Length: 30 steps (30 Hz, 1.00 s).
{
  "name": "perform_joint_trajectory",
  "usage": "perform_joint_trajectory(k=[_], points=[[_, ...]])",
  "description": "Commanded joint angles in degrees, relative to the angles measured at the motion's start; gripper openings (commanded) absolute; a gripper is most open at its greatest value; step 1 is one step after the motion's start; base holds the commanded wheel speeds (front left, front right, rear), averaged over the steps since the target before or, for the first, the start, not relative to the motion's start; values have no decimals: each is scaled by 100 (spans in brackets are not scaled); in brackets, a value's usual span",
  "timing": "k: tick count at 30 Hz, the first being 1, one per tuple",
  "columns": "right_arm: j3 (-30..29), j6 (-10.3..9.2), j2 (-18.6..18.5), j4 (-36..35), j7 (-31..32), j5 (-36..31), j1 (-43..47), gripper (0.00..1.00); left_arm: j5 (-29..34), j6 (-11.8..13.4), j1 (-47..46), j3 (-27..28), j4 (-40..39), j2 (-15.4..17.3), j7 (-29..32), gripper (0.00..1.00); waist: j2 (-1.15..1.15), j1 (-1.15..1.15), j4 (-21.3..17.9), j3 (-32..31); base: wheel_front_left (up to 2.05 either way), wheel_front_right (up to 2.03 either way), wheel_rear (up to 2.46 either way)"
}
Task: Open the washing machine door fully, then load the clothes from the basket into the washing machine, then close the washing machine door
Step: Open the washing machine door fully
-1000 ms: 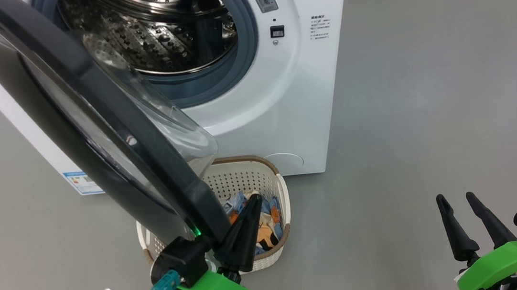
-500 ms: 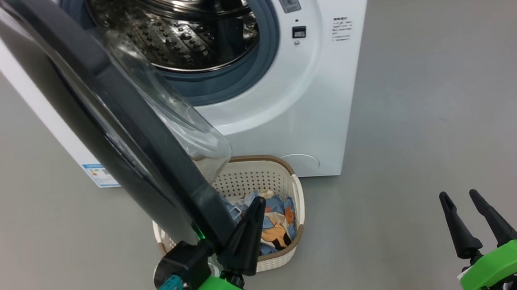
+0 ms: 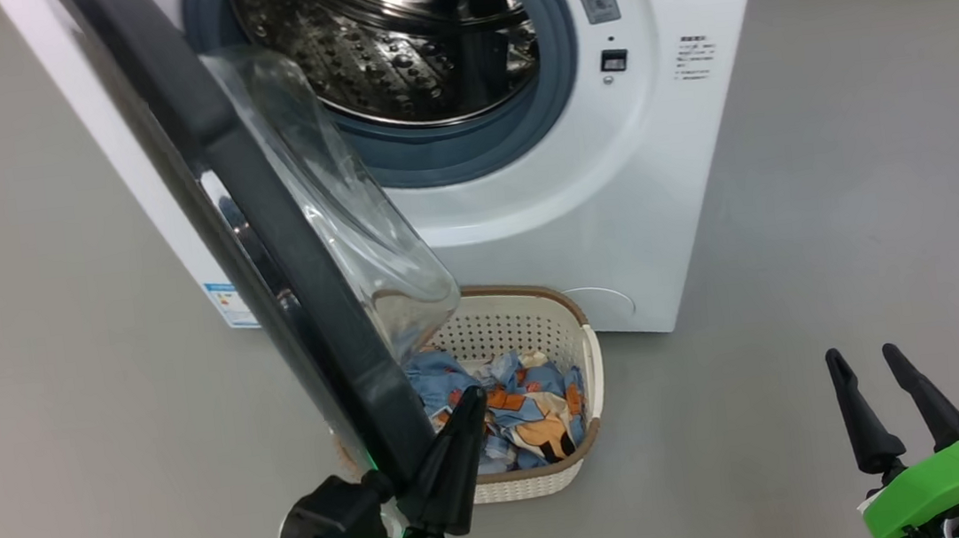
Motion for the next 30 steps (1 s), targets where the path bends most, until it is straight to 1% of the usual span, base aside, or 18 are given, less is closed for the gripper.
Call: perform_joint_trajectory(k=[1,13,21,30], points=[[48,26,-124,-152,-71,-65,-120,100,35,125,-79,436,-97,209,-52,0,0,0,92,-12,0,0,0],[-35,26,-163,-181,-71,-104,-93,100,158,181,135,547,-293,243,-52,0,0,0,549,-3,0,0,0],[-47,26,-192,-188,-71,-108,-81,100,184,305,339,626,-492,349,-52,0,0,0,870,-14,0,0,0],[-34,26,-219,-197,-71,-107,-81,100,160,500,536,754,-758,514,-5,0,0,0,1076,-20,0,0,0]])
